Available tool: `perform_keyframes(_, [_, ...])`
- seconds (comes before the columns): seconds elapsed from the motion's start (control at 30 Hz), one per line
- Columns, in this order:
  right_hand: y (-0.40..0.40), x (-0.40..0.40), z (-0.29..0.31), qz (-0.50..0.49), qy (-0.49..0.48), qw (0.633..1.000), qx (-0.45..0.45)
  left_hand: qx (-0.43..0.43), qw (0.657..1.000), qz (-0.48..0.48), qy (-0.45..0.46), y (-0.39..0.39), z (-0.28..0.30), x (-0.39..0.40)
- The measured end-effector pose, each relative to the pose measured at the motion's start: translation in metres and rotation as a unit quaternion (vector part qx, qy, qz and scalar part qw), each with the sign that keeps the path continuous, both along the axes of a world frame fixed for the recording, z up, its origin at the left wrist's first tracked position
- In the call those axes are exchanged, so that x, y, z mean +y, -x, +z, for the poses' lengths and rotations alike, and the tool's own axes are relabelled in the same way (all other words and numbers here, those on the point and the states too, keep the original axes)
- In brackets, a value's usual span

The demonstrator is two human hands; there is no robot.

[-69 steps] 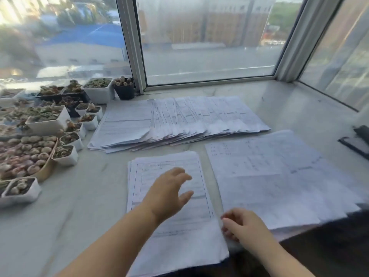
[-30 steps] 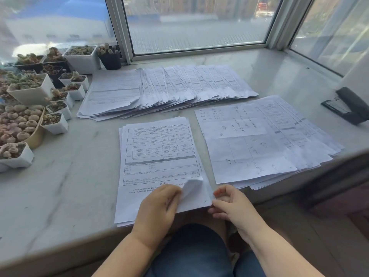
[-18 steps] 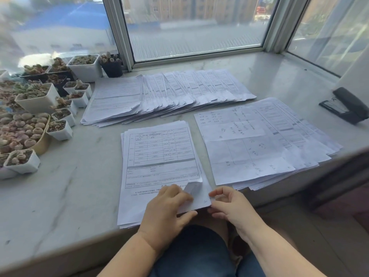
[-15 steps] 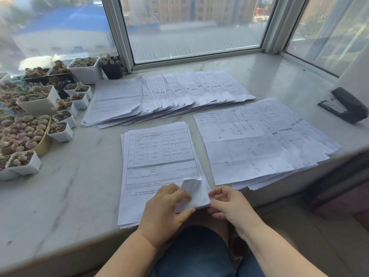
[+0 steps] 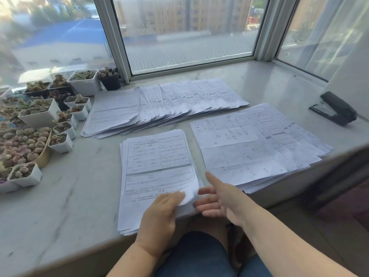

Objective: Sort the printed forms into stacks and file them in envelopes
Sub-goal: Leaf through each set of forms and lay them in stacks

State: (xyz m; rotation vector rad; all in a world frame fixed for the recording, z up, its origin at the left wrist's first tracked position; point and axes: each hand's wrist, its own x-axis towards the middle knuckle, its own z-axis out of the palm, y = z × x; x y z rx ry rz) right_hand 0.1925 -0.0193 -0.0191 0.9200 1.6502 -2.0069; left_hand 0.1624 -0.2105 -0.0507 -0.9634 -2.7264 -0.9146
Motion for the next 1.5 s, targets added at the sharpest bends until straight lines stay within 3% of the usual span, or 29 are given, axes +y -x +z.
perform_keyframes(0.07, [0.006,-0.012,0.012,0.029,0.019,0.999,-0.007,0.073,0.995,-0.045,0.044,0.000,0.008,0.005])
perform_keyframes(0.17, [0.012,-0.012,0.027,0.006,0.015,0.998,0.064,0.140,0.985,-0.080,0.054,0.009,0.021,0.015])
perform_keyframes(0.3, [0.006,0.013,0.048,-0.014,-0.028,0.983,0.181,0.206,0.976,-0.067,-0.004,0.023,0.043,0.042])
perform_keyframes(0.43, [-0.006,0.077,0.069,-0.097,-0.073,0.961,0.249,0.230,0.968,-0.083,-0.055,0.024,0.069,0.089])
perform_keyframes(0.6, [-0.021,0.185,0.079,-0.234,-0.028,0.932,0.277,0.160,0.974,-0.136,-0.082,0.007,0.088,0.166])
perform_keyframes(0.77, [-0.030,0.296,0.074,-0.380,0.007,0.889,0.256,-0.021,0.990,-0.137,0.017,-0.008,0.063,0.259])
perform_keyframes(0.93, [-0.028,0.365,0.053,-0.422,0.061,0.881,0.205,0.001,0.972,-0.167,0.163,-0.015,0.025,0.342])
perform_keyframes(1.03, [-0.023,0.382,0.034,-0.393,0.090,0.895,0.192,0.009,0.967,-0.164,0.196,-0.014,0.012,0.371])
perform_keyframes(1.3, [-0.017,0.397,-0.010,-0.291,0.137,0.931,0.170,-0.016,0.983,-0.168,0.077,-0.004,-0.014,0.374])
perform_keyframes(1.5, [-0.015,0.400,-0.018,-0.254,0.142,0.942,0.167,-0.075,0.990,-0.113,-0.028,-0.004,-0.013,0.366])
